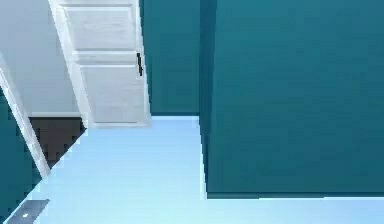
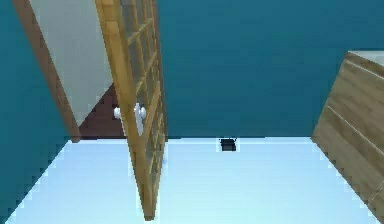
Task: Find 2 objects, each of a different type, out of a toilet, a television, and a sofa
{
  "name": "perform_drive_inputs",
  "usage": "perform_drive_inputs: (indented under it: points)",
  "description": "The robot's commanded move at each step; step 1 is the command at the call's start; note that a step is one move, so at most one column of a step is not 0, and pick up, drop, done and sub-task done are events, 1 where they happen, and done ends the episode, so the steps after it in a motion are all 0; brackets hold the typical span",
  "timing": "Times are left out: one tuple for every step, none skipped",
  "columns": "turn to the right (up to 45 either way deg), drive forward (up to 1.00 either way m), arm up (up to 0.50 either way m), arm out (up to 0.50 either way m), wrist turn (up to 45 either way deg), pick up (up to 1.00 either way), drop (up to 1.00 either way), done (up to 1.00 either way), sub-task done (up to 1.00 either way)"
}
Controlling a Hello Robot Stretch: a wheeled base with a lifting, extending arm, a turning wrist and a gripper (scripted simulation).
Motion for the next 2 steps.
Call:
perform_drive_inputs:
  points:
    - [0.0,0.45,0.0,0.0,0.0,0.0,0.0,0.0,0.0]
    - [-45.0,0.0,0.0,0.0,0.0,0.0,0.0,0.0,0.0]
